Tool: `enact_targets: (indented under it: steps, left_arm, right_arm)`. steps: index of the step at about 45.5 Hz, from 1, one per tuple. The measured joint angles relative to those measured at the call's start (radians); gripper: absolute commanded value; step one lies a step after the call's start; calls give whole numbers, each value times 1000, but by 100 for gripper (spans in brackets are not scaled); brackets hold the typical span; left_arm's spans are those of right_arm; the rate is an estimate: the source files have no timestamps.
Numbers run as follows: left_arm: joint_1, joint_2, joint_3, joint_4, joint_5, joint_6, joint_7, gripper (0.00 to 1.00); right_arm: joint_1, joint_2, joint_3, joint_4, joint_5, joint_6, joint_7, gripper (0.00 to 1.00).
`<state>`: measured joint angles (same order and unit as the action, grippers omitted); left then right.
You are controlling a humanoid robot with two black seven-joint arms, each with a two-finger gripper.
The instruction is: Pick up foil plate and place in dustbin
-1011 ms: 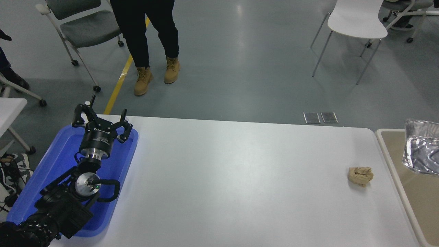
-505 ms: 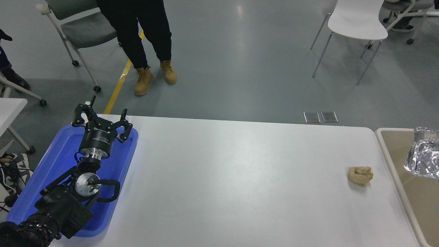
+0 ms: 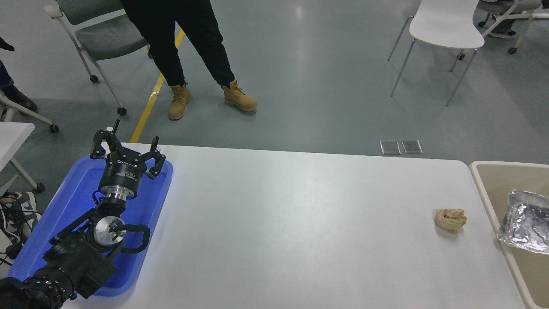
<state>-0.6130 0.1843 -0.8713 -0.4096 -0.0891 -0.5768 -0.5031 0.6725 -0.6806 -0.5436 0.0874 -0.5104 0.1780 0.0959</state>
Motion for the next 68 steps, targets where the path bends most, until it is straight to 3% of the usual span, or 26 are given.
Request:
enact_targets:
  steps: [21, 38, 46, 55, 68]
  left_arm:
    - [-1, 0, 0, 0, 0, 0, 0, 100]
    - [0, 0, 0, 0, 0, -1, 0, 100]
    - [-1, 0, 0, 0, 0, -1, 0, 100]
    - [0, 0, 0, 0, 0, -1, 1, 100]
    - [-1, 0, 0, 0, 0, -1, 1, 100]
  right_arm:
    - [93, -15, 6, 64, 17, 21, 12, 100]
    - [507, -193, -38, 574, -93, 73, -18, 100]
    - [755, -228, -179, 842, -145, 80, -28, 100]
    - [1117, -125, -499, 1143, -116, 80, -28, 100]
    - [1441, 113, -715, 1407, 75, 125, -24, 100]
